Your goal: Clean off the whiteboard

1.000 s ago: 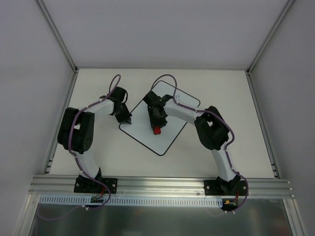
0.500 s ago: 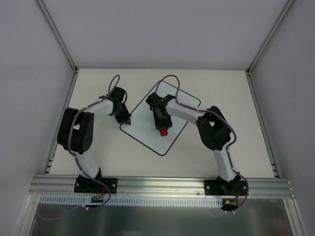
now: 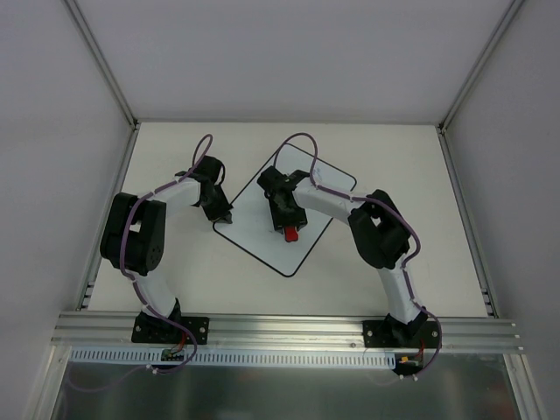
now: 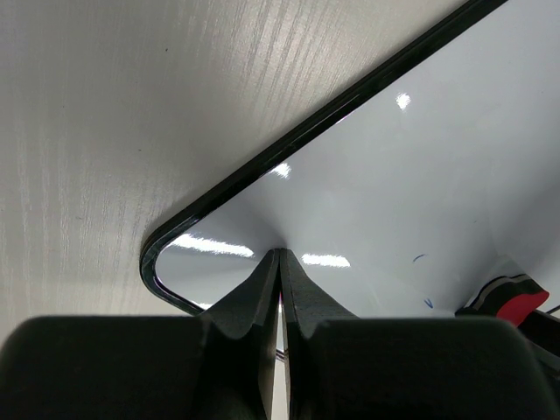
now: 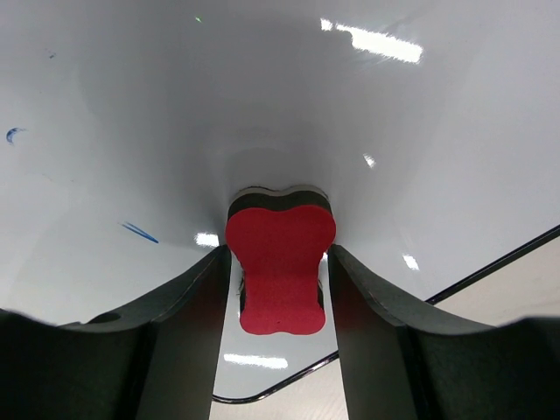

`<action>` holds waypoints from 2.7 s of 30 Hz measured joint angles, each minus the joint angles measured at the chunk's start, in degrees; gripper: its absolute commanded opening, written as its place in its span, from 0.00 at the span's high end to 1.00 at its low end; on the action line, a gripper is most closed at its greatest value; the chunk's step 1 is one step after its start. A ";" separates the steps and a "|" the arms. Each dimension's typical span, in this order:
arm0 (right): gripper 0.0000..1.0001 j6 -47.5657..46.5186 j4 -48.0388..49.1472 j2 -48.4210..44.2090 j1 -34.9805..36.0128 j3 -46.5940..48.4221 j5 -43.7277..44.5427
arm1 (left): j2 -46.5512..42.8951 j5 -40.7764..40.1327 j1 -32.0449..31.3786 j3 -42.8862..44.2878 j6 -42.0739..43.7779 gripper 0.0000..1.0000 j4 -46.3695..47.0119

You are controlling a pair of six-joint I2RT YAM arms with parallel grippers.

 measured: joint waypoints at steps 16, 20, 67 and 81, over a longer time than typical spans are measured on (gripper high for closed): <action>0.52 -0.17 6.40 -3.93 0.00 -6.38 0.11 | -0.02 0.02 0.00 0.00 0.04 0.96 -0.20; 0.52 -0.20 6.91 -4.48 -0.02 -7.19 0.15 | -0.02 0.02 0.00 0.00 0.07 0.96 -0.20; 0.92 1.86 5.16 9.62 -0.63 15.13 -1.77 | -0.87 0.59 0.00 -1.29 0.48 0.97 0.13; 0.94 -2.82 -1.20 16.79 1.49 27.89 -0.13 | -0.87 0.81 0.02 -1.31 0.50 0.96 0.11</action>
